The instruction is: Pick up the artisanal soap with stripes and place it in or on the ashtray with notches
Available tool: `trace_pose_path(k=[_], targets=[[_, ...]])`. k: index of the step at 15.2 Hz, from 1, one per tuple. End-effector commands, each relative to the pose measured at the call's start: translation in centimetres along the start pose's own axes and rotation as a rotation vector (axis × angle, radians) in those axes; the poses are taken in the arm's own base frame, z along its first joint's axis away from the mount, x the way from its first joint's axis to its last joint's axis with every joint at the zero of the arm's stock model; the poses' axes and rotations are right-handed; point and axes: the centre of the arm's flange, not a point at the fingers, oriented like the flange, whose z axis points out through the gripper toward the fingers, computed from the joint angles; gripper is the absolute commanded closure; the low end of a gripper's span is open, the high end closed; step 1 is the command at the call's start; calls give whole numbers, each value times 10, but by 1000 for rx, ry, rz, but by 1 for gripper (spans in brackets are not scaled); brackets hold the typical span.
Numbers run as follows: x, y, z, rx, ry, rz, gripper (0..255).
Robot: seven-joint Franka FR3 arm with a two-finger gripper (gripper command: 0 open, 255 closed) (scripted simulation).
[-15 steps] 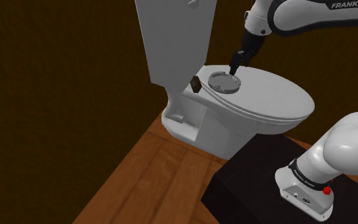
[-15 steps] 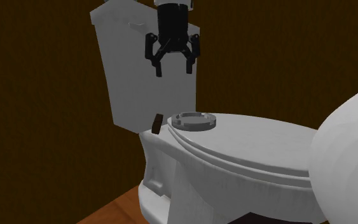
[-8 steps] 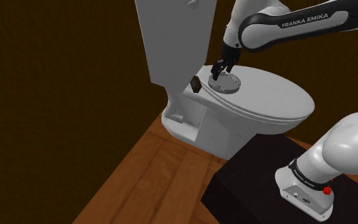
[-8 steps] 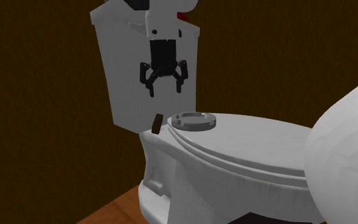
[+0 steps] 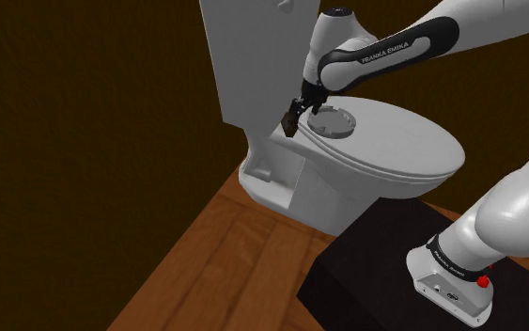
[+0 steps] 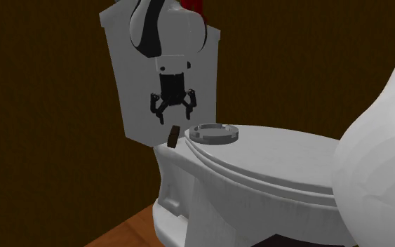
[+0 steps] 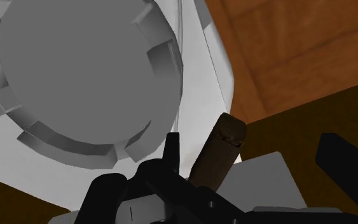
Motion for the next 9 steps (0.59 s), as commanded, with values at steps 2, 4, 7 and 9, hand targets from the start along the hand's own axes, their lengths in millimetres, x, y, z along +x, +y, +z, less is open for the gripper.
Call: trace_pose_path(k=[2,4,7,9], targets=[[23,-4,29,-2,7,14,0],[23,-4,40,-2,7,14,0],[24,-4,56,-2,7,14,0],[24,-4,66,-2,7,14,0]])
